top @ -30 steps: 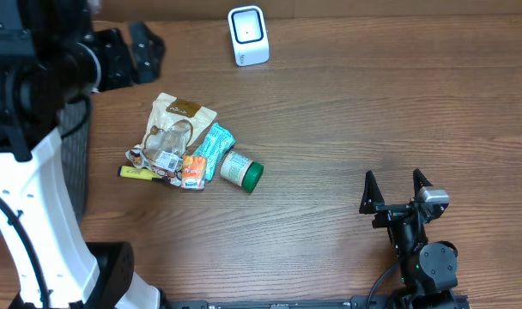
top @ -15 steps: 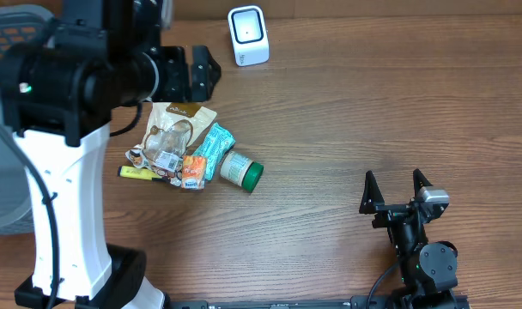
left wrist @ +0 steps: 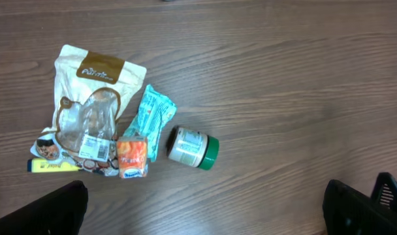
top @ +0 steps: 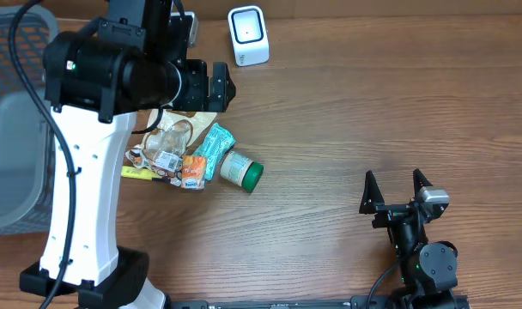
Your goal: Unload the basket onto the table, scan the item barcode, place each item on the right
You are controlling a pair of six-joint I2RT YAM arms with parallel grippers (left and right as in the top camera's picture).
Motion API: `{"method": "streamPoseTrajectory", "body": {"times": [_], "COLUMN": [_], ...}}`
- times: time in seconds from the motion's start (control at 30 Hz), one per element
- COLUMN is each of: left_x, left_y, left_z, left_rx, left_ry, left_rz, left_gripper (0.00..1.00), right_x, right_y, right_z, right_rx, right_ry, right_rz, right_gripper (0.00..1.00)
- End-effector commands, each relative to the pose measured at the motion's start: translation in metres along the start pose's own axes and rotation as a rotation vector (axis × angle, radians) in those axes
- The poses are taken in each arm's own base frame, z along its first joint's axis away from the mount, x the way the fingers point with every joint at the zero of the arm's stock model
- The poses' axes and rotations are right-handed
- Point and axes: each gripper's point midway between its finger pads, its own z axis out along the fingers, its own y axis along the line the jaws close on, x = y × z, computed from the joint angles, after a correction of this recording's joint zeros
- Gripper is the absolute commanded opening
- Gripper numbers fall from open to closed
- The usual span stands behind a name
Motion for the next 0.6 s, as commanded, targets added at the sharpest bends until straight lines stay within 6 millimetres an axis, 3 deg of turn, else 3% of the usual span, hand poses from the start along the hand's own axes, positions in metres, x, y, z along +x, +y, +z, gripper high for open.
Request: {"method": "streamPoseTrajectory", "body": {"times": [0.0,0.33,0.57], "left_x": [0.005,0.017,0.021], "left_y": [0.002,0.009,0.011], "left_z": [0.009,0.041,0.051], "left_rx": [-0.007,-0.026,-0.027], "left_ry": [0.029,0.113,0.134], "left_rz": [0.014,0.001,-0.003], "left_gripper": [1.0,1.0,1.0], "right_x": [0.003,0.003,0.003], "right_y": [-0.003,-0.003,-0.003], "right_z": [0.0,0.0,0.0], "right_rx": [0.015,0.015,0.015], "right_ry": [0.0,0.0,0.0], "right_rz": [0.004,0.005,0.005], "right_gripper": [1.0,1.0,1.0]}}
